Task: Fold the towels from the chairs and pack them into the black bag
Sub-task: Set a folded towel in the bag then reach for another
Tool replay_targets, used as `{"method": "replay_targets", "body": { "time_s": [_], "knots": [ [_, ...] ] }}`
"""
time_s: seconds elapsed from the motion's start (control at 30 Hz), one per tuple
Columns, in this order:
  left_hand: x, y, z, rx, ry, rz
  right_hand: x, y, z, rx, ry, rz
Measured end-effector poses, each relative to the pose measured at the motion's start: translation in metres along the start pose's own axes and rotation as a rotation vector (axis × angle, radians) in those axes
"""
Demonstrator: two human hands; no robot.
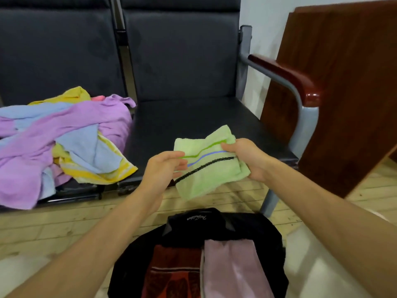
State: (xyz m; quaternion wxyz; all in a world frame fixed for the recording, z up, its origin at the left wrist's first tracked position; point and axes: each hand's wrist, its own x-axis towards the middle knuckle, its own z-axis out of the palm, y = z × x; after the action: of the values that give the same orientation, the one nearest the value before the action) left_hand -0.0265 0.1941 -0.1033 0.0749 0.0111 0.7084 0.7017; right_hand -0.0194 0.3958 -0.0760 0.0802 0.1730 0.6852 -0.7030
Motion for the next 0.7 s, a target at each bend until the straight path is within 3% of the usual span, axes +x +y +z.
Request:
{"method": "replay_targets", "body": {
  "time_s": [0.1,0.27,0.33,0.43,0.5,0.6,0.7],
  "knots": [
    [-0.003,-0.002,-0.002,-0.011,0.086,-0.027,-0.015,0.014,0.013,0.192,-0.055,-0.075],
    [-0.013,-0.021,-0.003,-0.006,0.168,-0.017,-0.030,0.029,0.018,0.309,-0.222,-0.193],
    [-0.015,-0.024,-0.006,-0.125,0.097,-0.158,-0.037,0.029,0.019,0.364,-0.288,-0.209],
    [-0.025,-0.025,-0.010,-0.345,-0.192,-0.394,-0.043,0.031,0.020,0.453,-0.360,-0.194],
    [-0.033,-0.023,-0.013,-0.452,-0.292,-0.468,-0.045,0.034,0.022,0.469,-0.395,-0.170],
    [-0.040,-0.022,-0.023,-0.477,-0.291,-0.517,-0.046,0.046,0.022,0.441,-0.381,-0.143],
    [-0.043,-0.032,-0.033,-0.293,-0.128,-0.442,-0.046,0.067,0.020,0.282,-0.268,-0.098]
  ]
}}
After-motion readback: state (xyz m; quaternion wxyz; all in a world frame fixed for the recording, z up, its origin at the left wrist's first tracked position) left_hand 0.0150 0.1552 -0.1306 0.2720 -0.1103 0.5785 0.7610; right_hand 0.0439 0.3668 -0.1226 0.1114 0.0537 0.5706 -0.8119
